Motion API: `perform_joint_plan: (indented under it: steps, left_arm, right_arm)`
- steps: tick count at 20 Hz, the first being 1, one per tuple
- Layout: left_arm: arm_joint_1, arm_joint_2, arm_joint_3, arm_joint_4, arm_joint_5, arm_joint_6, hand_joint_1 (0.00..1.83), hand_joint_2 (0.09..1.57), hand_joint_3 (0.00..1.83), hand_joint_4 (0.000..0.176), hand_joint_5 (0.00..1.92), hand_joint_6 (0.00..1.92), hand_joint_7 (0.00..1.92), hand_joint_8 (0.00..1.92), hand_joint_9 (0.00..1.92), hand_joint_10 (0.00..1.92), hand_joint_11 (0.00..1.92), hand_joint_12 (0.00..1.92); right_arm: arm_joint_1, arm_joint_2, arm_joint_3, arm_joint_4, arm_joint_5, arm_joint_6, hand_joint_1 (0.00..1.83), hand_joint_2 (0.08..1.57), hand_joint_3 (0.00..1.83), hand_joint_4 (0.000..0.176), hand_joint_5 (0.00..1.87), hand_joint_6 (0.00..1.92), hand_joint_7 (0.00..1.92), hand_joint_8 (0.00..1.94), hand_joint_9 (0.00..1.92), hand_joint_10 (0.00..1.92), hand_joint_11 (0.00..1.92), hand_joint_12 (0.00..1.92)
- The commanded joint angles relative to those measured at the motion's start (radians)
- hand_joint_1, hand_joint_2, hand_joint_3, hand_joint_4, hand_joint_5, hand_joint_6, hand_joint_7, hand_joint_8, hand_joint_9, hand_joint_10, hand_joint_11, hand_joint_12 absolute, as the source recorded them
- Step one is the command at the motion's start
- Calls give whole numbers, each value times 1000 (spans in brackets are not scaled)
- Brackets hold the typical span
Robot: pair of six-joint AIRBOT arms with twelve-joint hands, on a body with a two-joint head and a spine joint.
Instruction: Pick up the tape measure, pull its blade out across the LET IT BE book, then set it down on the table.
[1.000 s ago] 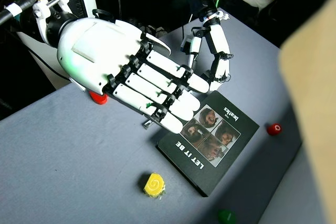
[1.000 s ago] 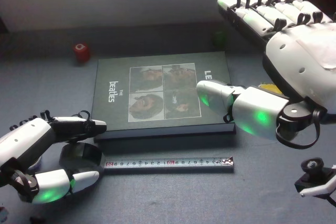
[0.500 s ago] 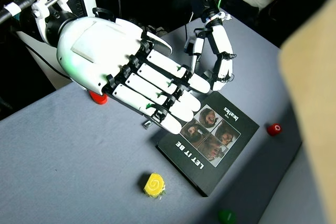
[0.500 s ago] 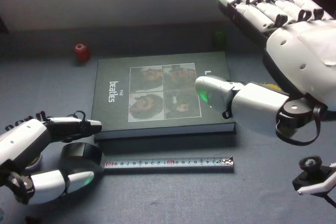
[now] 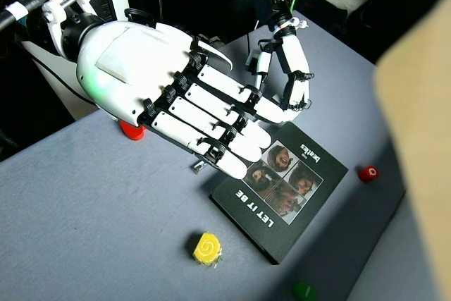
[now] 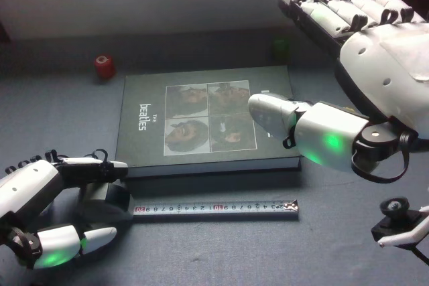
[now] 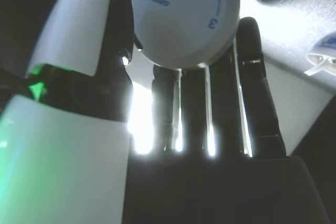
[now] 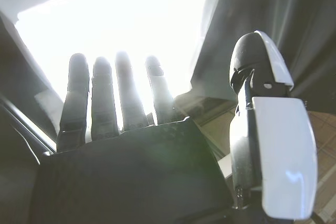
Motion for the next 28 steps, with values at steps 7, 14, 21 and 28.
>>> perform_joint_plan:
  steps: [7, 14, 21, 28]
  left_arm:
    - [-1, -7, -2, 18, -120, 19, 1102, 1060, 1, 0, 632, 8, 623, 7, 589, 9, 318, 673]
    - [0, -9, -7, 26, -124, 49, 1168, 1086, 0, 0, 884, 2, 935, 4, 942, 20, 568, 815]
    - [0, -11, -13, 55, -128, 81, 1378, 1098, 0, 0, 1013, 756, 1049, 925, 883, 1256, 774, 1164]
    - [-80, 18, -20, 95, -132, 82, 1380, 1092, 0, 0, 1022, 734, 1046, 904, 915, 1238, 821, 1152]
  right_arm:
    - [15, 1, -4, -90, 71, 14, 185, 1138, 1, 65, 38, 0, 98, 1, 28, 1, 0, 358]
    - [17, -1, -4, -91, 73, 16, 181, 1139, 1, 64, 51, 6, 106, 4, 28, 1, 0, 392]
    - [16, -1, -4, -91, 77, 17, 182, 1143, 2, 47, 83, 13, 136, 9, 57, 10, 0, 428]
    - [16, -2, -4, -91, 78, 17, 179, 1155, 2, 23, 104, 7, 160, 4, 85, 8, 0, 542]
